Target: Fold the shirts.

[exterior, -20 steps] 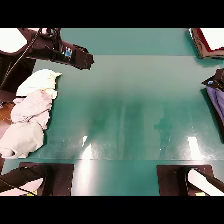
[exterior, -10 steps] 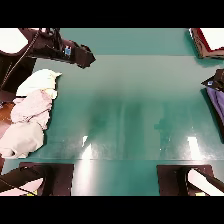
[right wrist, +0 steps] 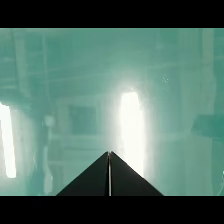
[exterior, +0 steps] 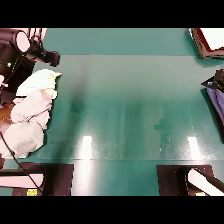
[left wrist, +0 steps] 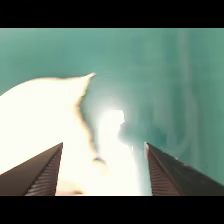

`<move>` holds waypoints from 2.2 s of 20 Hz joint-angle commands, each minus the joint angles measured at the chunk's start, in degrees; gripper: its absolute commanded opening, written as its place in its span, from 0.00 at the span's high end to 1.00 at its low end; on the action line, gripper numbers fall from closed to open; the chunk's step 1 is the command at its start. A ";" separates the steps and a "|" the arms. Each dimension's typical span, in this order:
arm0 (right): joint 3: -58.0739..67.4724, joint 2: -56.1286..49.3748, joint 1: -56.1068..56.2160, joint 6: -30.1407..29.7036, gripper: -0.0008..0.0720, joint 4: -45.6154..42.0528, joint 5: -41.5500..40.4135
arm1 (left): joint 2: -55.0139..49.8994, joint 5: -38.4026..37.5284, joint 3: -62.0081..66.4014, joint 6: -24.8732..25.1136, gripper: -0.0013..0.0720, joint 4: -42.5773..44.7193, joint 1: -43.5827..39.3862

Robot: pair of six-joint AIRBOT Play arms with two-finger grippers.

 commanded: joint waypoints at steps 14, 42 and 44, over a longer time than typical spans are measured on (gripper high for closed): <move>0.22 0.02 0.04 0.02 0.96 0.04 0.57 | -13.62 1.22 2.32 2.19 0.95 -11.74 13.11; 28.96 0.02 0.04 -0.07 0.96 -0.09 0.35 | 3.87 -18.01 3.34 16.83 0.25 -38.23 -19.56; 28.96 0.00 0.04 -0.68 0.96 -0.11 0.35 | 4.26 -20.76 3.23 15.76 0.25 -38.27 -15.61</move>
